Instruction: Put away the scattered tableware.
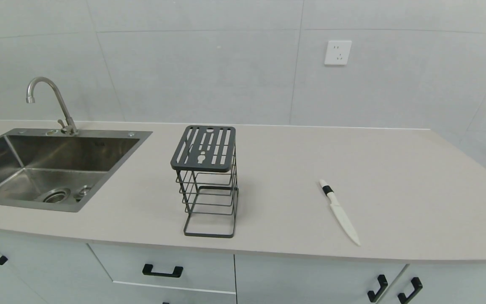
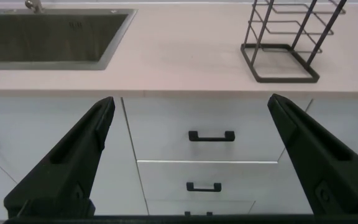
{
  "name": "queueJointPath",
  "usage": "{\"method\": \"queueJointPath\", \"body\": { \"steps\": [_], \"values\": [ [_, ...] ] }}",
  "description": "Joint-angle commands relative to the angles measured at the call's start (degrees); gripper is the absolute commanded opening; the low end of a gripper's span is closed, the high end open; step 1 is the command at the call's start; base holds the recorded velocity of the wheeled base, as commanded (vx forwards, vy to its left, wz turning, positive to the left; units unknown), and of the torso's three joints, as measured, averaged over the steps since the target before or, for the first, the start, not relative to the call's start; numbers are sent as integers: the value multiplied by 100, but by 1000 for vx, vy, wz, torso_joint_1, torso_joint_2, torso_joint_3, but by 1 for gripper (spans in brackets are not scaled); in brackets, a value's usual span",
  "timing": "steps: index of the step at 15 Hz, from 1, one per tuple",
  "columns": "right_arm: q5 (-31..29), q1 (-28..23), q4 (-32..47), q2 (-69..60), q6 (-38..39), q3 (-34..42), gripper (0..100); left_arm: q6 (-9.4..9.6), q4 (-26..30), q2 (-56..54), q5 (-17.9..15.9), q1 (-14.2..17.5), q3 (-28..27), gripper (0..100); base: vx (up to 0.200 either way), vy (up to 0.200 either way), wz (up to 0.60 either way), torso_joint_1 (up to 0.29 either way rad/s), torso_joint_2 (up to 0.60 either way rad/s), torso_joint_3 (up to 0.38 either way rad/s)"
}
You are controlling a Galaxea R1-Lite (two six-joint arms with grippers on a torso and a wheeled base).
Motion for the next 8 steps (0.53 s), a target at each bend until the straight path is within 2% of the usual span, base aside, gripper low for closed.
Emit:
{"method": "queueJointPath", "body": {
  "steps": [1, 5, 8],
  "values": [
    [1, -2, 2, 7, 2, 1, 100, 2, 1, 7, 1, 0, 1, 100, 0, 0, 0, 286, -559, -266],
    [1, -2, 2, 7, -7, 1, 100, 2, 1, 7, 1, 0, 1, 100, 0, 0, 0, 304, -582, -281],
    [1, -2, 2, 7, 2, 10, 100, 2, 1, 7, 1, 0, 1, 100, 0, 0, 0, 68, -129, -65]
  ]
}}
